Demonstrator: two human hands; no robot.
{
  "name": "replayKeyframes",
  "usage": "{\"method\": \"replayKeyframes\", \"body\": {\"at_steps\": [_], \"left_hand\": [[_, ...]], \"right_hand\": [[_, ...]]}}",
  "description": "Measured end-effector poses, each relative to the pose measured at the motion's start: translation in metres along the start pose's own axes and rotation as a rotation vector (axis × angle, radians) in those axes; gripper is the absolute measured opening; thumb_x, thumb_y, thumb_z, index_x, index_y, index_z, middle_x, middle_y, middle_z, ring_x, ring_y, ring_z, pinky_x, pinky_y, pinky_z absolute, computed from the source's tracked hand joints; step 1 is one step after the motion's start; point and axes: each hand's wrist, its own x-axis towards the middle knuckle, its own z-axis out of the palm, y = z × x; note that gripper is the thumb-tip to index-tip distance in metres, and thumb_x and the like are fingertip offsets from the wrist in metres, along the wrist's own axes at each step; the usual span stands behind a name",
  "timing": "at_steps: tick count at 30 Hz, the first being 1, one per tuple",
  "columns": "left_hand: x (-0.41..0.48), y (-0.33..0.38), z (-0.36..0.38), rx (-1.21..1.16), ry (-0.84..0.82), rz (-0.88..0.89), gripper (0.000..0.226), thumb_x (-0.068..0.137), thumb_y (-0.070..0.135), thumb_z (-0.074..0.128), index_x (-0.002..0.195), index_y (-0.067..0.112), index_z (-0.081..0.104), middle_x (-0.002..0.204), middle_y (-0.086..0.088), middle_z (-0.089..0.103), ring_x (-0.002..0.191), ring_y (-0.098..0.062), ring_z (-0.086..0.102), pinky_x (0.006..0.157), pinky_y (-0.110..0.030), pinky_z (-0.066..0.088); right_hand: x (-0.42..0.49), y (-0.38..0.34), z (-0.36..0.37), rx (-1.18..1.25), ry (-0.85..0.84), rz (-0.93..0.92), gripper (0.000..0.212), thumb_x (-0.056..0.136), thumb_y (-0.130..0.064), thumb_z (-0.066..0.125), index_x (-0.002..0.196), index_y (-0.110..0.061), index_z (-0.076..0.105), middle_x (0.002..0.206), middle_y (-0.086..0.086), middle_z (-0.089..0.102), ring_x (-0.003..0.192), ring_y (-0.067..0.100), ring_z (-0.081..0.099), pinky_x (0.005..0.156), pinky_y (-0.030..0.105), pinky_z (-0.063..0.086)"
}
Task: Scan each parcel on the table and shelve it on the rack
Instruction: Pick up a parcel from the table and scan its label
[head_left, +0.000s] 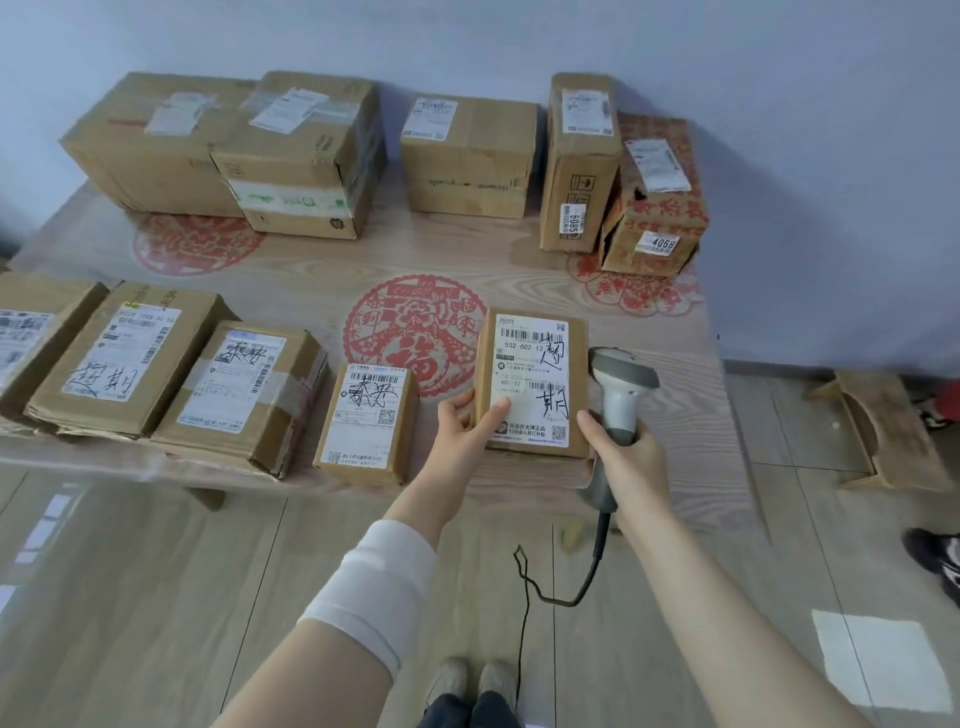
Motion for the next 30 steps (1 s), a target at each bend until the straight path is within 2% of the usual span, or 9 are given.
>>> {"method": "replayKeyframes", "body": {"at_steps": [3,6,8,12,15,18,22,26,30], "left_hand": [[-0.010,0.032,0.011,-0.005,-0.081,0.098,0.063,0.081,0.039,0.066,0.132,0.031,0.028,0.128,0.000,0.055,0.108,-0.011,0.057,0.076,-0.025,0.044],[-0.021,0.060,0.016,-0.009,-0.152,0.204,0.076,0.076,0.042,0.068,0.138,0.038,0.024,0.135,-0.008,0.051,0.122,-0.023,0.050,0.098,-0.039,0.043],[-0.028,0.075,0.018,-0.006,-0.174,0.278,0.079,0.075,0.043,0.069,0.139,0.042,0.023,0.133,-0.006,0.052,0.120,-0.023,0.053,0.104,-0.045,0.040],[-0.034,0.100,0.024,-0.008,-0.156,0.385,0.072,0.085,0.033,0.064,0.140,0.042,0.019,0.133,-0.002,0.051,0.116,-0.020,0.056,0.103,-0.045,0.041],[-0.037,0.116,0.031,-0.016,-0.166,0.445,0.074,0.087,0.030,0.063,0.142,0.039,0.015,0.136,-0.006,0.048,0.118,-0.022,0.054,0.104,-0.045,0.041],[-0.041,0.126,0.038,0.007,-0.158,0.505,0.073,0.088,0.029,0.062,0.143,0.036,0.014,0.135,-0.003,0.047,0.119,-0.018,0.053,0.097,-0.035,0.046],[-0.046,0.133,0.041,0.017,-0.151,0.547,0.072,0.088,0.027,0.062,0.143,0.033,0.016,0.129,0.001,0.049,0.112,-0.004,0.053,0.080,-0.018,0.048],[-0.049,0.136,0.038,0.016,-0.142,0.557,0.073,0.087,0.029,0.063,0.143,0.033,0.017,0.137,-0.002,0.045,0.120,-0.013,0.050,0.088,-0.023,0.044],[-0.052,0.137,0.036,0.016,-0.150,0.557,0.073,0.086,0.030,0.064,0.142,0.037,0.017,0.141,-0.004,0.041,0.122,-0.015,0.049,0.090,-0.026,0.044]], "right_hand": [[-0.009,-0.036,-0.014,0.014,-0.006,-0.052,0.014,0.082,-0.025,0.071,0.087,-0.014,0.064,0.063,0.001,0.057,0.041,0.010,0.051,0.040,0.020,0.043],[-0.020,-0.073,-0.031,0.021,-0.024,-0.119,0.014,0.085,-0.031,0.068,0.089,-0.018,0.063,0.071,0.000,0.064,0.040,0.009,0.053,0.040,0.020,0.043],[-0.028,-0.097,-0.044,0.038,-0.049,-0.180,0.020,0.086,-0.033,0.065,0.099,-0.018,0.062,0.085,0.001,0.071,0.046,0.006,0.057,0.042,0.022,0.045],[-0.048,-0.150,-0.059,0.089,-0.178,-0.284,0.030,0.087,-0.038,0.061,0.107,-0.016,0.057,0.094,-0.001,0.076,0.068,0.009,0.068,0.041,0.021,0.044],[-0.067,-0.180,-0.054,0.075,-0.333,-0.283,0.052,0.072,-0.048,0.064,0.108,-0.011,0.057,0.091,0.008,0.076,0.066,0.016,0.069,0.039,0.021,0.042],[-0.083,-0.194,-0.042,0.023,-0.423,-0.275,0.062,0.063,-0.053,0.065,0.104,-0.007,0.060,0.084,0.012,0.075,0.059,0.022,0.066,0.037,0.021,0.040],[-0.094,-0.200,-0.030,-0.007,-0.424,-0.293,0.053,0.061,-0.054,0.066,0.088,-0.008,0.064,0.073,0.012,0.073,0.056,0.027,0.056,0.037,0.022,0.041],[-0.096,-0.201,-0.029,0.008,-0.421,-0.293,0.035,0.085,-0.040,0.060,0.091,-0.005,0.060,0.064,0.008,0.070,0.048,0.020,0.060,0.036,0.019,0.038],[-0.101,-0.202,-0.029,0.003,-0.414,-0.304,0.032,0.091,-0.034,0.055,0.080,-0.004,0.061,0.059,0.008,0.068,0.045,0.018,0.058,0.034,0.018,0.037]]}}
